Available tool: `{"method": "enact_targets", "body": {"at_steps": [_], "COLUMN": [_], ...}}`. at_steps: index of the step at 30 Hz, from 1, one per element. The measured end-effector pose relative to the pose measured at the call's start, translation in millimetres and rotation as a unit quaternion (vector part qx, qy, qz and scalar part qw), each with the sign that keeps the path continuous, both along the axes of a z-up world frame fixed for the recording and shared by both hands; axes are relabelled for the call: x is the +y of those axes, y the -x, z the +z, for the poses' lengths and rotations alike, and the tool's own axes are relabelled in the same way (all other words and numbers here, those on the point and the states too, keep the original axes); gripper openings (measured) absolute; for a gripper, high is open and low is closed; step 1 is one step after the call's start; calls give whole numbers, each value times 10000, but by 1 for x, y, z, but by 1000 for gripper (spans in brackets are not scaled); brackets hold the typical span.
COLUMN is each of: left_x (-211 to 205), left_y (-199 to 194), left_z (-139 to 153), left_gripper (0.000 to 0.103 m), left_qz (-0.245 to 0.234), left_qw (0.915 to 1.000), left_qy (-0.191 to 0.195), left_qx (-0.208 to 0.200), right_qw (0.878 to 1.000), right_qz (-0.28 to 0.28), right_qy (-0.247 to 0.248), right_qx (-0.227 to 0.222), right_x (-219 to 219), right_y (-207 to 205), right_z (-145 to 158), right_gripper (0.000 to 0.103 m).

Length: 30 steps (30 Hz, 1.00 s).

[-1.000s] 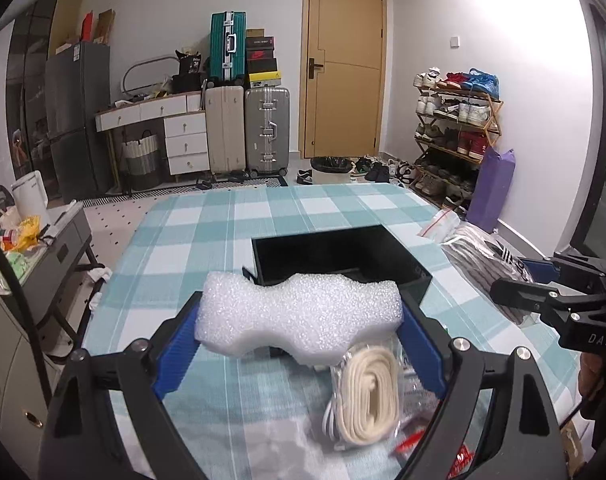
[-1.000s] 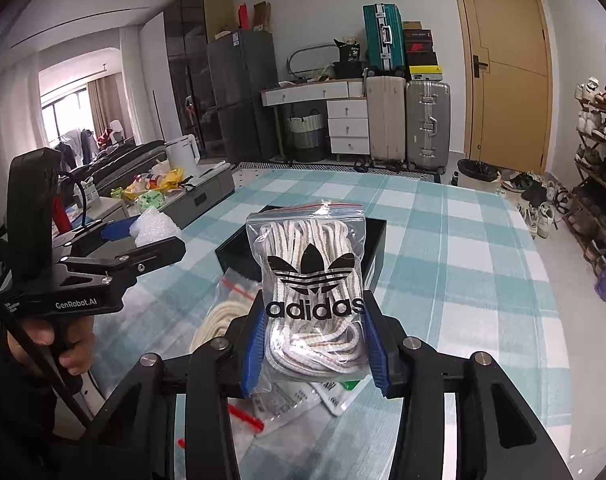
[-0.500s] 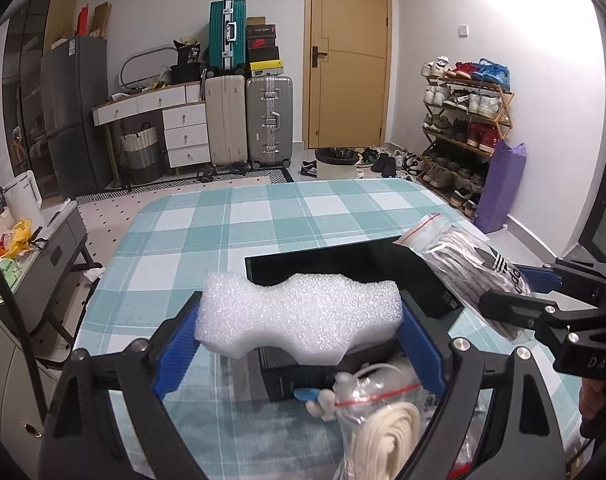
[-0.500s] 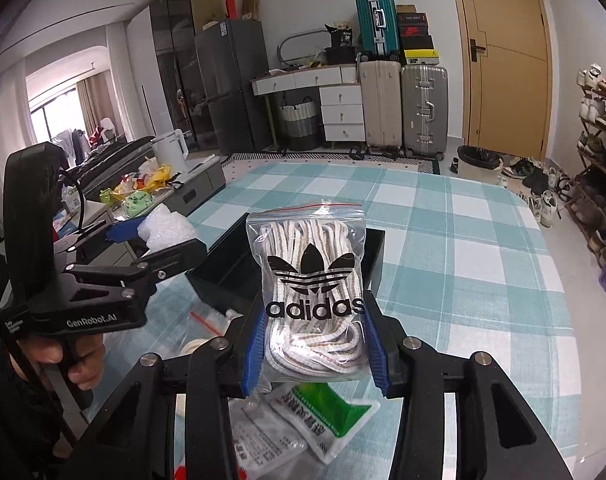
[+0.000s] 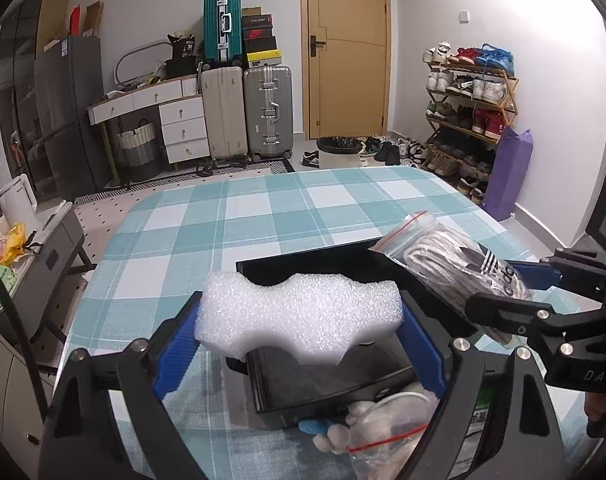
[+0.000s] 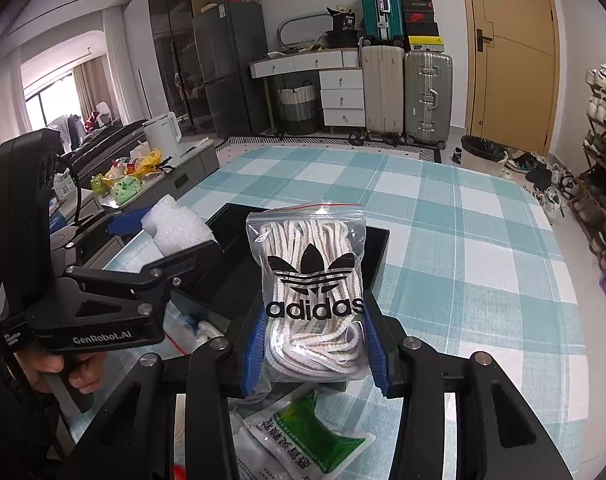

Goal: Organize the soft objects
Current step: 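Lift and carry the adidas bag and white foam over the black box, then lower both items into the black box and open both grippers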

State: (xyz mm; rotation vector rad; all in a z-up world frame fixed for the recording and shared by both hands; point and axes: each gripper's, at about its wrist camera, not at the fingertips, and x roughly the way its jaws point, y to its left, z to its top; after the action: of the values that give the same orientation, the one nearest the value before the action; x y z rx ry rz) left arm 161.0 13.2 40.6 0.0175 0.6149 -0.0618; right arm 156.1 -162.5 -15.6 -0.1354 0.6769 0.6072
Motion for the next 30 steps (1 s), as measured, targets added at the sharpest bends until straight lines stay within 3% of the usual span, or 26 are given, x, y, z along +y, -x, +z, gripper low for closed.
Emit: {"method": "enact_targets", "body": {"at_steps": [20, 25, 27, 30], "left_x": [-6, -1, 1, 3], "left_y": [-13, -14, -12, -6], "left_z": [-16, -15, -14, -11], "left_gripper": [91, 100, 103, 103], "left_qz": [-106, -48, -73, -101], "left_qw": [9995, 9997, 9996, 9996], "left_qy": [-202, -35, 47, 95], "left_qx": [209, 235, 261, 255], "right_qw": [9995, 9995, 9993, 9989], "right_qz": [205, 241, 188, 196], "right_qy": [211, 86, 106, 26], "right_qx": [-88, -204, -293, -419], "right_x": [18, 15, 11, 6], "right_y": [-21, -19, -14, -5], "right_z": [-11, -11, -9, -4], "right_gripper": [44, 57, 78, 92]}}
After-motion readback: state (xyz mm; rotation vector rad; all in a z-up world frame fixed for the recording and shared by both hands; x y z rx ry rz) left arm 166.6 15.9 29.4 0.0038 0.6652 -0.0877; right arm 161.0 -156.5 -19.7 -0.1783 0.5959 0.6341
